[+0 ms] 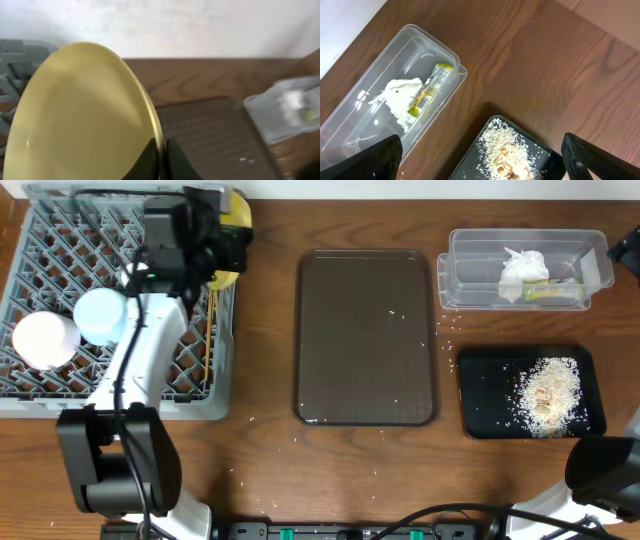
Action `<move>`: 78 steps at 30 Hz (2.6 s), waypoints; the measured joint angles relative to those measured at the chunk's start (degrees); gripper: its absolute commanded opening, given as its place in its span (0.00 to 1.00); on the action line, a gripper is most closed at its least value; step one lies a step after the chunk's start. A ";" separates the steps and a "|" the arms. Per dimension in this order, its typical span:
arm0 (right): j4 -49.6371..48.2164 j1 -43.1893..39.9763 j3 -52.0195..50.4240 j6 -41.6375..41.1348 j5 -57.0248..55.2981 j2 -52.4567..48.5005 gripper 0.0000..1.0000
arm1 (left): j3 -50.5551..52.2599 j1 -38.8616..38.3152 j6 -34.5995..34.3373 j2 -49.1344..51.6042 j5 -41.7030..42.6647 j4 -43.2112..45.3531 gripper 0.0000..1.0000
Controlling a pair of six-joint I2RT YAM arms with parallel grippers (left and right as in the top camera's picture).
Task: Sort waste into correct bins and load items into the dishwasher
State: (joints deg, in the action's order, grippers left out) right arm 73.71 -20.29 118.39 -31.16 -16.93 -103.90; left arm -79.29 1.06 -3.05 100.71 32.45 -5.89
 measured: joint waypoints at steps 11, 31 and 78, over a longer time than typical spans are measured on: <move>-0.02 0.02 0.00 0.00 0.00 0.00 0.99 | 0.00 8.96 -11.91 0.00 9.42 3.26 0.41; -0.02 0.00 0.00 0.00 0.00 0.00 0.99 | -0.04 22.01 -15.15 -10.27 13.40 -9.99 0.62; 0.00 0.02 0.00 0.00 0.00 0.00 0.99 | 18.51 34.05 4.92 -51.58 10.27 -64.19 0.88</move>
State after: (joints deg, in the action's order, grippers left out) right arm 73.71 -20.27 118.39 -31.16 -16.93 -103.90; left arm -60.77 35.11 1.87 49.12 42.72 -70.08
